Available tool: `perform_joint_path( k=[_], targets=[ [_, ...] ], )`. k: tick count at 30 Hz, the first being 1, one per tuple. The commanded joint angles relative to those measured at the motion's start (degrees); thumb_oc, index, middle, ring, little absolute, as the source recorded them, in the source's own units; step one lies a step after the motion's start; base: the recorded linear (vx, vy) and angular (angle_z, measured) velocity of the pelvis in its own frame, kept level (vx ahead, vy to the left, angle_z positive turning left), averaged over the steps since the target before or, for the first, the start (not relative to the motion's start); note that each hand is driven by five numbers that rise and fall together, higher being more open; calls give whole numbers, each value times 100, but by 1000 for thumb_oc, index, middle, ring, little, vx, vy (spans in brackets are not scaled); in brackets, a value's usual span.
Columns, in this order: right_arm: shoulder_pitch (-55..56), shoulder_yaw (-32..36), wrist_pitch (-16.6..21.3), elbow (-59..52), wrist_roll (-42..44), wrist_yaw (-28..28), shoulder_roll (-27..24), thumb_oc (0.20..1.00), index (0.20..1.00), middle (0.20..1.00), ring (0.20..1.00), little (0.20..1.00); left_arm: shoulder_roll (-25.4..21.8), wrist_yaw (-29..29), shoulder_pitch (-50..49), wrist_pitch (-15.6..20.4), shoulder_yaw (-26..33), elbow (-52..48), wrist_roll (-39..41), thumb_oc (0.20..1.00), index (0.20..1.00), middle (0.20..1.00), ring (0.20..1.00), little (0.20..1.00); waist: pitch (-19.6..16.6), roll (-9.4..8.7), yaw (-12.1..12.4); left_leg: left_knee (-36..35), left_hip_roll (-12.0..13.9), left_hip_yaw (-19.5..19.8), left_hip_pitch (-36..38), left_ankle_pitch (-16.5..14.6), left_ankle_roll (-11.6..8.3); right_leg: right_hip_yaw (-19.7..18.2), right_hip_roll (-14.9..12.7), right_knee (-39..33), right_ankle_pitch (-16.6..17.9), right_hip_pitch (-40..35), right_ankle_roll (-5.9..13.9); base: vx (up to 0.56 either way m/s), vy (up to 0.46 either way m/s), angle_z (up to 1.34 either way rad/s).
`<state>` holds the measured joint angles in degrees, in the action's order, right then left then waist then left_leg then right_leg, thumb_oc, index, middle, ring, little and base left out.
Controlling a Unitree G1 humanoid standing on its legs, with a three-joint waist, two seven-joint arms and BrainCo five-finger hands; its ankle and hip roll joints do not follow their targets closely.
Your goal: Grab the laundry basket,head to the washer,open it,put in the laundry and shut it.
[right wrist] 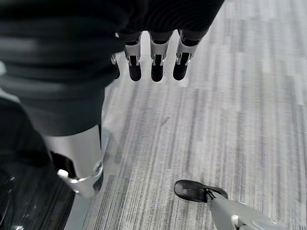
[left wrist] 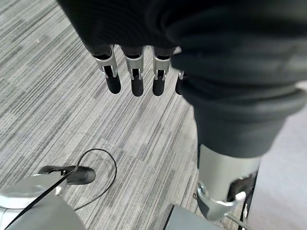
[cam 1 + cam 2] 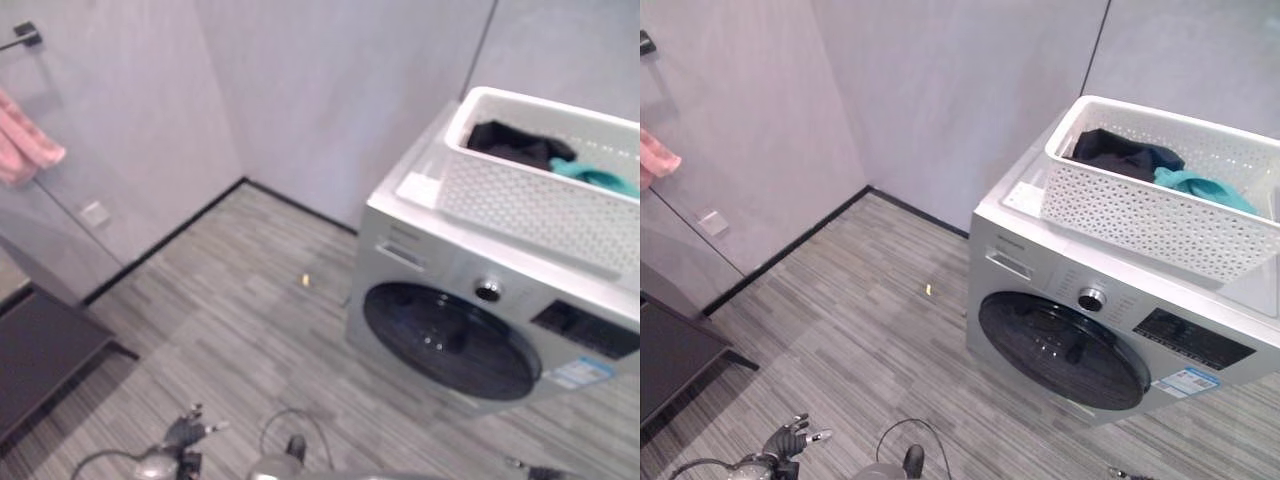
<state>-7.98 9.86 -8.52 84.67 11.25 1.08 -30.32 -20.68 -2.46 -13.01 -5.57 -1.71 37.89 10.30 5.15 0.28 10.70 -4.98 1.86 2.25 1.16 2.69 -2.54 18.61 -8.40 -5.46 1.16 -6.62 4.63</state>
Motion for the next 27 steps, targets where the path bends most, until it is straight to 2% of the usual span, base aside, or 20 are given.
perform_joint_path(
  k=[1,7,15,21,27],
  targets=[
    [-359,-386,47,357,-322,85,-727,1000,1000,1000,1000,1000,-13,78,147,197,-168,102,4,1000,1000,1000,1000,1000,-212,87,113,62,186,181,-304,-106,-26,277,-120,49,-601,-514,112,0,0,0],
    [-704,-916,55,145,-898,12,-1081,1000,1000,1000,1000,1000,-51,82,133,256,-222,66,-11,1000,1000,1000,1000,1000,-196,50,135,56,202,172,-277,-100,-32,249,-123,46,-555,-489,119,0,0,0],
    [-1596,-1990,41,-306,-1825,-238,-1538,1000,1000,1000,1000,1000,-116,93,128,290,-267,-20,4,1000,1000,1000,1000,1000,-155,13,240,84,307,201,-323,25,-115,199,-4,46,-615,-448,46,-49,-33,-1],
    [-2092,-2587,64,-779,-2222,-336,-1584,1000,1000,1000,1000,1000,-32,136,35,298,-192,22,167,1000,1000,1000,1000,1000,-93,50,293,101,430,171,-377,125,-175,96,87,46,-643,-394,11,-65,-29,-2],
    [-2240,-2869,106,-1160,-2437,-369,-1601,1000,1000,1000,1000,1000,37,171,-58,330,-151,-10,300,1000,1000,1000,1000,1000,-63,71,301,108,464,171,-396,182,-192,66,128,46,-658,-403,-16,-24,-20,-6]
  ],
)
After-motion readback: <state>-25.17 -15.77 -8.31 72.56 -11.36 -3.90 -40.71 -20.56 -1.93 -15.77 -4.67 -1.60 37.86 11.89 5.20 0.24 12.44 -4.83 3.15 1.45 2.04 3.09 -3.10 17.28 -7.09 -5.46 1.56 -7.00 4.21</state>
